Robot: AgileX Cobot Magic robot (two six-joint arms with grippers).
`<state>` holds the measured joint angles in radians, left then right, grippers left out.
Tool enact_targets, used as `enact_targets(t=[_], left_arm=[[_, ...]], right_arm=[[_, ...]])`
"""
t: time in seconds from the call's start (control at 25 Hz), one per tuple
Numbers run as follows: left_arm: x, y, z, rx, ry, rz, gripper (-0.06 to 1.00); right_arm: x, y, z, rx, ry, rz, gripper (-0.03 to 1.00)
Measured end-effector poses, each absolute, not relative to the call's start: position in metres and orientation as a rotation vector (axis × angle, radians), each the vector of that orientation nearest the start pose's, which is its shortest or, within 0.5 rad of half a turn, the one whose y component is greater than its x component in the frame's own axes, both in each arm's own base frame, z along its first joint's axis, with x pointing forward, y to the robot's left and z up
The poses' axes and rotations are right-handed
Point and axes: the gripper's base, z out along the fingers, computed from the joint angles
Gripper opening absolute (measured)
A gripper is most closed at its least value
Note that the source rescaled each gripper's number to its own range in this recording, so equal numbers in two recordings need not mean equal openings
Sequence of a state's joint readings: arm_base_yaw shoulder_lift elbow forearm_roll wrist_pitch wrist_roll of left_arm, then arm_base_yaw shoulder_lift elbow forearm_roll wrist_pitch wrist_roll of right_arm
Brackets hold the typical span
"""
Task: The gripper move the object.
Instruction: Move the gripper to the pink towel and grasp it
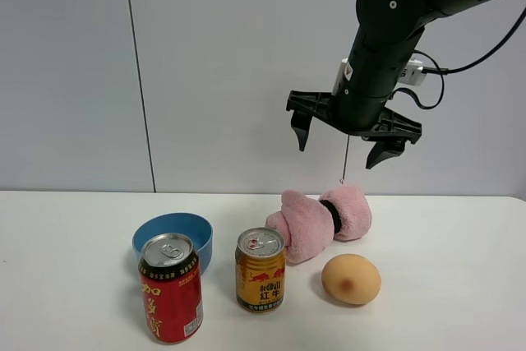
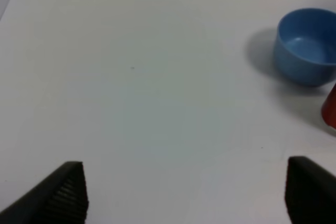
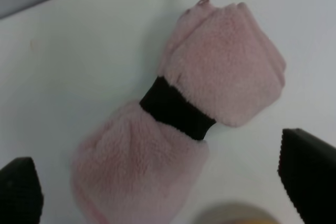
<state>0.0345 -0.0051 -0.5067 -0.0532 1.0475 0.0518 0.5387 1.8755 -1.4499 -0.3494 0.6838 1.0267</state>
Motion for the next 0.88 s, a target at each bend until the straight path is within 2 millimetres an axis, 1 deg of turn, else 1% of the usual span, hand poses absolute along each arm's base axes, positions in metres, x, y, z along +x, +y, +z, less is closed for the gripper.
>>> enact_targets(t=[0.24,0.36,0.52,0.68,0.76,0.88], left_arm=[[-0.006,-0.004,0.28,0.02,2.018,-0.009,1.0],[-0.006,-0.004,0.28,0.02,2.018,-0.009,1.0],[-0.006,-0.004,0.28,0.02,2.018,-0.009,1.0],[-0.006,-0.004,0.28,0.02,2.018,-0.009,1.0],[-0.006,-0.004,0.28,0.02,2.018,-0.009,1.0],[-0.006,-0.004,0.28,0.02,2.018,-0.009,1.0]], right_arm=[[0.376,0.175,0.243,0.715,2.45,0.291,0.94],[0.381,0.173,0.234,0.825,2.438,0.317,0.94],[0.389,0.181,0.209,0.934,2.452,0.418,0.94],[0.397,0.19,0.179,1.036,2.464,0.495,0.94],[0.399,0.193,0.166,1.095,2.464,0.52,0.94],[0.402,0.196,0.15,1.125,2.464,0.527,0.94]])
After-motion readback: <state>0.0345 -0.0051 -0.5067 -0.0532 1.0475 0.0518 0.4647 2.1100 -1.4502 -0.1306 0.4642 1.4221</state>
